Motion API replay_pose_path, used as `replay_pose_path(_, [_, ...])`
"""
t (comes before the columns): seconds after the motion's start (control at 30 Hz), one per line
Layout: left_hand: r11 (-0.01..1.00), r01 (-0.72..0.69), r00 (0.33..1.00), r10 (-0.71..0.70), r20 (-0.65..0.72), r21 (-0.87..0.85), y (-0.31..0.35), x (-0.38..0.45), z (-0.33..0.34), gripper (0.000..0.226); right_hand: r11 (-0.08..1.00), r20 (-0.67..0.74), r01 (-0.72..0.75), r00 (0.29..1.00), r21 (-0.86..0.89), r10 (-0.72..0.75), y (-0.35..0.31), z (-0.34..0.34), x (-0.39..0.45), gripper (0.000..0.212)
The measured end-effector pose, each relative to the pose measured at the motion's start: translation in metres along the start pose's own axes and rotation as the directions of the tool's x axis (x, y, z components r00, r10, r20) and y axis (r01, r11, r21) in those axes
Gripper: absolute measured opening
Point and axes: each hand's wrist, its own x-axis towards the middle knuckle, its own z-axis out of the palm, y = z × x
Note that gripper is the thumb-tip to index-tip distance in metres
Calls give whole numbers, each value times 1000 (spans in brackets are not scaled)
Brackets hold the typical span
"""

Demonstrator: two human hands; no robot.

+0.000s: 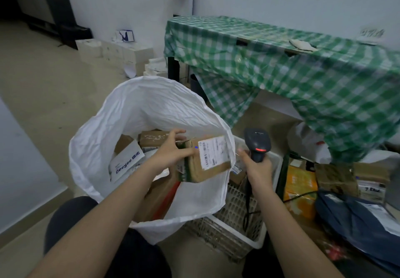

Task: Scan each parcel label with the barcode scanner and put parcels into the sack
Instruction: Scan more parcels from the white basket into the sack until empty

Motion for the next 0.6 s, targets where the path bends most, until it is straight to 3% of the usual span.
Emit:
replay_pose_path(0.07, [995, -9, 994, -2, 107, 104, 4, 3, -9, 80, 996, 88, 57, 995, -62, -51, -9, 1, 6, 33])
replay_pose_path(0.17, [979, -26, 953, -37, 299, 203, 11, 4, -13, 98, 975, 350, 103, 936, -199, -27, -22, 3, 12, 37])
replay_pose_path(0.3, [973, -19, 896, -87, 436, 232, 19, 5, -9, 97, 916, 648, 131, 744, -379, 163, -34, 3, 17, 46])
replay_pose_path(0.4, [981, -18, 878, -76, 473, 193, 19, 7, -9, 95, 906, 733, 146, 644, -398, 218, -33, 5, 14, 48])
replay_pose_path(0.5, [990, -7, 883, -60, 465, 141, 15, 8, -8, 94, 945, 755, 92, 629, -313, 189, -23, 6, 6, 45])
replay_pose_path(0.6, [994, 12, 897, -60, 439, 112, 5, 10, -3, 91, 964, 696, 75, 706, -256, 130, -12, 5, -2, 46])
